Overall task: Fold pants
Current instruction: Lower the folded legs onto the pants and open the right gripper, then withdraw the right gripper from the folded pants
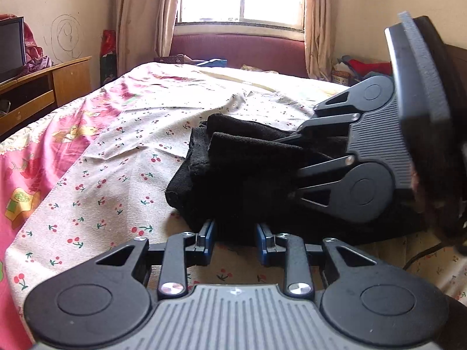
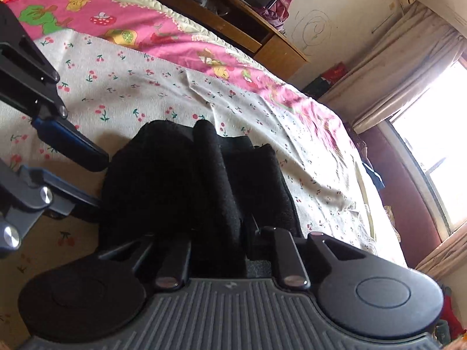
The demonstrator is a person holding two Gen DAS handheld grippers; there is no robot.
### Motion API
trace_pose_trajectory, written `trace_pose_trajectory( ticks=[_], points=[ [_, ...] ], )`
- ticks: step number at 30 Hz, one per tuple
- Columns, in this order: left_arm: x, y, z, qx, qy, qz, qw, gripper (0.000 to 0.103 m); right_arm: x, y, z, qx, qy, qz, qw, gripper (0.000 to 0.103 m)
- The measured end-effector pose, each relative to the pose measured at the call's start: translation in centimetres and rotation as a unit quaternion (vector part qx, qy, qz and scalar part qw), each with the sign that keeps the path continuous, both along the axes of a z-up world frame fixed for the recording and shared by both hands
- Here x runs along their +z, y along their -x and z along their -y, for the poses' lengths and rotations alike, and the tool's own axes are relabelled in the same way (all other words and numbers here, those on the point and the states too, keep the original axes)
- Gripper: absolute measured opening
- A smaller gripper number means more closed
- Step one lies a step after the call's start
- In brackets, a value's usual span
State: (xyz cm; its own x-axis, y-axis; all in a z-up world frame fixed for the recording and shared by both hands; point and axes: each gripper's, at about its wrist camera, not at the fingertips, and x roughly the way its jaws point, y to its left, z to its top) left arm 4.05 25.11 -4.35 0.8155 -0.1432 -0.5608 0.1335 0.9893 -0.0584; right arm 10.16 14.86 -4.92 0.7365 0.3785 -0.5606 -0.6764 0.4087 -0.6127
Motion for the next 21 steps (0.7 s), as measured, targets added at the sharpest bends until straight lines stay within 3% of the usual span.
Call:
trace_pose_trajectory(
  ticks=[1, 3, 8, 11, 14, 15, 17, 21],
  points=[
    [0.2, 0.0, 0.0, 0.001, -0.001, 0.003, 1.0000, 0.042, 0.8, 0.4, 1.1, -0.004, -0.018, -0.004, 1.000, 0.033],
    [0.9, -0.1, 0.2, 0.003, -0.006, 0.016, 0.9999, 0.042, 2.3, 0.9, 3.3, -0.028, -0.051, -0.006, 0.998, 0.044],
    [3.3, -1.4, 2.5, -0.033, -0.014, 0.064, 0.9973, 0.043, 4.8, 1.7, 11.7, -0.139, -0.105, -0.028, 0.984, 0.044],
    [3.4, -3.4, 5.3, -0.078, -0.008, 0.067, 0.9947, 0.043, 4.8, 0.4, 18.5, -0.254, -0.128, -0.036, 0.958, 0.048],
    [2.7, -5.5, 9.2, -0.131, -0.014, 0.051, 0.9900, 0.043, 4.1, -2.0, 26.3, -0.373, -0.211, -0.106, 0.897, 0.049],
    [2.3, -6.3, 10.7, -0.153, -0.017, 0.039, 0.9874, 0.043, 3.6, -2.9, 29.0, -0.394, -0.259, -0.143, 0.870, 0.051],
    [1.5, -7.4, 13.3, -0.186, -0.028, 0.016, 0.9819, 0.043, 2.5, -4.3, 32.1, -0.398, -0.336, -0.206, 0.829, 0.051],
    [1.8, -8.5, 18.2, -0.254, -0.048, 0.001, 0.9661, 0.043, 0.1, -5.7, 34.7, -0.358, -0.437, -0.314, 0.763, 0.052]
  ],
)
